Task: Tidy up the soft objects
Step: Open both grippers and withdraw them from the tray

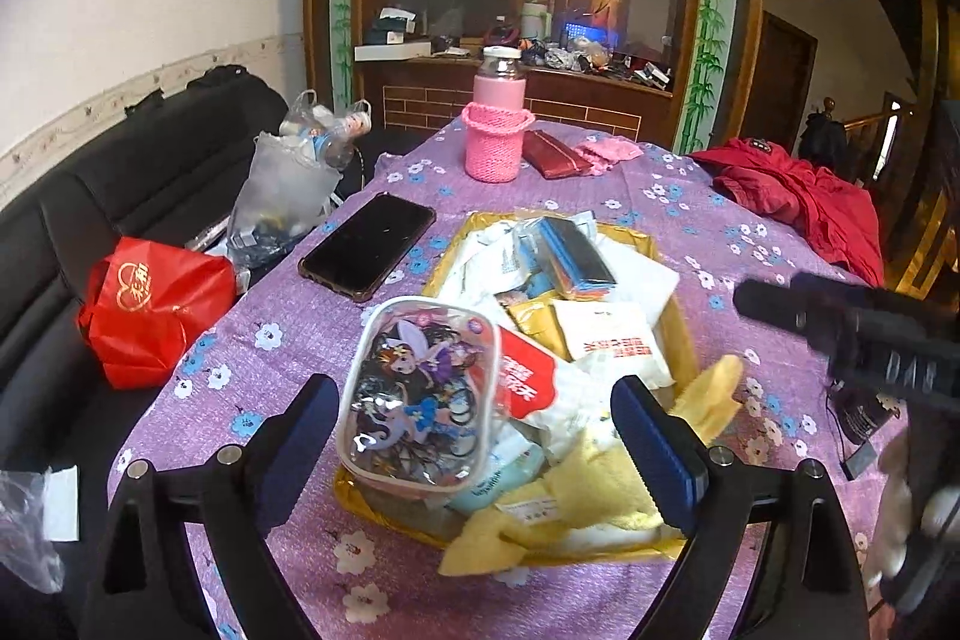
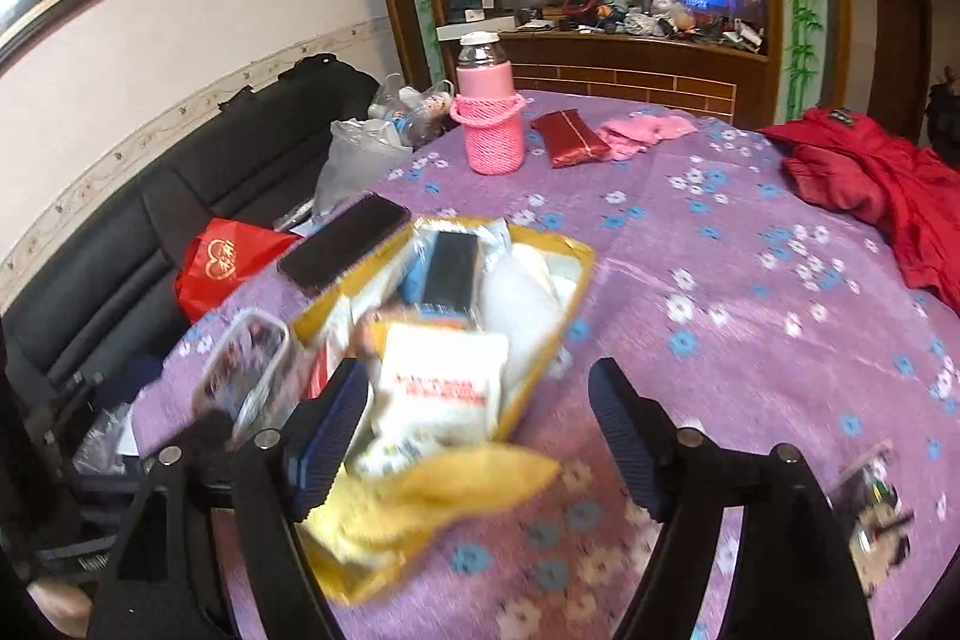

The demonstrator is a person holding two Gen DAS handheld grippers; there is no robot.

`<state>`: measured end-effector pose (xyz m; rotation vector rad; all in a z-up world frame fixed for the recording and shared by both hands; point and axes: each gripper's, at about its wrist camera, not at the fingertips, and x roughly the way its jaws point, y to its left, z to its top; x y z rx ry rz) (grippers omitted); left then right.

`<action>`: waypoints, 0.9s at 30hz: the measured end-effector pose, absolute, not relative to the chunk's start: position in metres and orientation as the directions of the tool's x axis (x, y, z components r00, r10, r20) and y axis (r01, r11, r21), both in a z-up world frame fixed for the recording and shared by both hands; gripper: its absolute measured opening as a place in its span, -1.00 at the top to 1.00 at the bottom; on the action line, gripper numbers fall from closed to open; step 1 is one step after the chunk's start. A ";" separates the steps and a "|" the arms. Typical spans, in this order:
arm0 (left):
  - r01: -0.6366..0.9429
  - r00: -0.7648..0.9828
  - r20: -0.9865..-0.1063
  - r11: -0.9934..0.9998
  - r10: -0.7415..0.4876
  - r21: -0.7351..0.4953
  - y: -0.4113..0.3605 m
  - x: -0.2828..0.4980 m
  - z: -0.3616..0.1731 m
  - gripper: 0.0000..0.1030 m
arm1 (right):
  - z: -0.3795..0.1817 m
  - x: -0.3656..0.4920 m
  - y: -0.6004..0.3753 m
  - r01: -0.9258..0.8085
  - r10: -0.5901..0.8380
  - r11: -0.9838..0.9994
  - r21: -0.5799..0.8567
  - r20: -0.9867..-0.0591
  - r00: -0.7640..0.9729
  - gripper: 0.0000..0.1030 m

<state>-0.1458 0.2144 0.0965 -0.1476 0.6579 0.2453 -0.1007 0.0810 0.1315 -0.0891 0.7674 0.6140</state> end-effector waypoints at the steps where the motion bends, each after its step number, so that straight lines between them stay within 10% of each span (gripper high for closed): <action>1: -0.270 0.764 -0.619 0.961 0.181 -0.053 0.212 -0.146 0.098 -0.84 | 0.130 -0.103 0.079 -0.550 0.486 0.823 0.140 -0.676 0.555 -0.47; 27: -0.202 0.759 -0.619 0.977 0.201 0.069 0.140 -0.146 0.103 -0.86 | 0.111 -0.135 0.027 -0.516 0.450 0.849 0.117 -0.673 0.588 -0.48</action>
